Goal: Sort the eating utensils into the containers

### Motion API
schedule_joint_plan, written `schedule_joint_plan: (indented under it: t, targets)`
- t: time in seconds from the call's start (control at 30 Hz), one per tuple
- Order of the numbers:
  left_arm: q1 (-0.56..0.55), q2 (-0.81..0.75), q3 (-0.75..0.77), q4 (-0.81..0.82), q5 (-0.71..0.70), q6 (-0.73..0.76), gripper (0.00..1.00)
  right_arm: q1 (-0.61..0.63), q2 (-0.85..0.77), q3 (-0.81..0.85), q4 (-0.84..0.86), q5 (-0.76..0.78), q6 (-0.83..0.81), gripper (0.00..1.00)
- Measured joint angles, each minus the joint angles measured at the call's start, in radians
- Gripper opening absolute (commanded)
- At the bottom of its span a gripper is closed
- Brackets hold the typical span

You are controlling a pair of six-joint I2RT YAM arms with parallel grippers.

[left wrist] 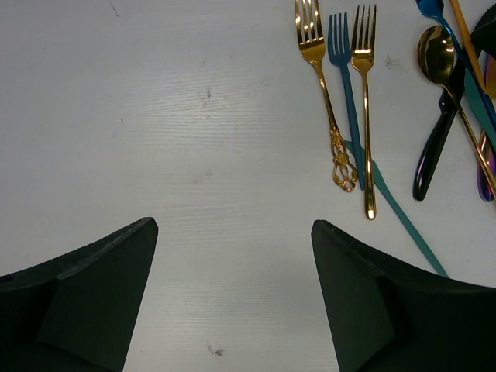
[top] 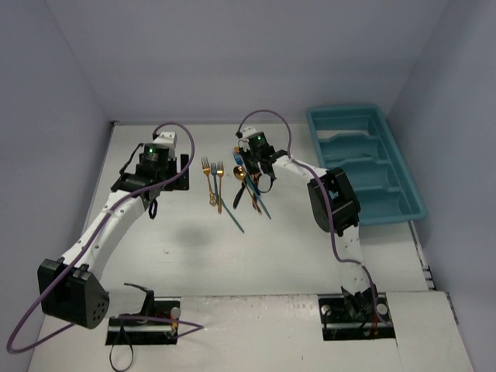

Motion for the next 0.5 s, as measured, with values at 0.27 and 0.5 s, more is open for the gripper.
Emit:
schedule_joint_plan:
  t: [0.27,0.5]
  targets:
    - [0.0,0.008,0.0,0.0,0.0,0.0,0.78,0.0,0.034,0.009,0.003,-0.018,-0.013,0.17]
    - [0.0,0.009,0.0,0.0,0.001,0.0,0.78,0.004,0.037,0.009,0.003,-0.018,-0.015,0.18]
